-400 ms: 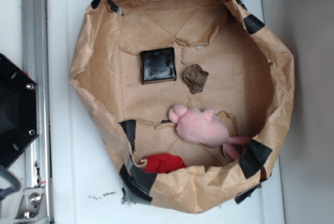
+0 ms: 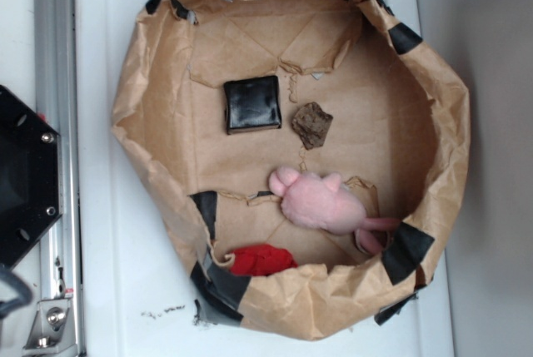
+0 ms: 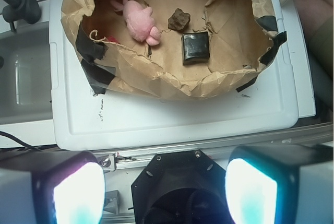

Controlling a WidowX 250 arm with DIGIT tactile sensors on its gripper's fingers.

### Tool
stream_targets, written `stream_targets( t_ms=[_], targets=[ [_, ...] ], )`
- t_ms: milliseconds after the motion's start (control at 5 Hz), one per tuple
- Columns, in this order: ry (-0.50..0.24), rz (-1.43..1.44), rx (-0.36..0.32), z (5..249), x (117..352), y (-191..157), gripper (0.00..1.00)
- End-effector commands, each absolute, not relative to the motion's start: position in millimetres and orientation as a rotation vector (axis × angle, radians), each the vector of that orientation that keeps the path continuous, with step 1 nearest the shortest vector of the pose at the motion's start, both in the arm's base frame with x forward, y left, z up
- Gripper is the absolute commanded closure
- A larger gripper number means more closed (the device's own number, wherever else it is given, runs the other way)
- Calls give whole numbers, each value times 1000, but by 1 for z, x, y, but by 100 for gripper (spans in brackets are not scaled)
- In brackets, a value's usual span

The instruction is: Grab the black box.

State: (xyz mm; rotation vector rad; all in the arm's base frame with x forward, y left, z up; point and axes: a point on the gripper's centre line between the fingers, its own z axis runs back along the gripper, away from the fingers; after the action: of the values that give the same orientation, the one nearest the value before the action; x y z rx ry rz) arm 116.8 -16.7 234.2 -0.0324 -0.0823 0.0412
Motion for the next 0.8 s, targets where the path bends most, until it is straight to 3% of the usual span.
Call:
stream_targets(
  t_ms=[0,400,600],
  targets=[
    [-140,46,93,222,199,-15,0],
    [-169,-152,113,172,236,2,0],
    [-112,-180,80,152,255,17,0]
  ],
)
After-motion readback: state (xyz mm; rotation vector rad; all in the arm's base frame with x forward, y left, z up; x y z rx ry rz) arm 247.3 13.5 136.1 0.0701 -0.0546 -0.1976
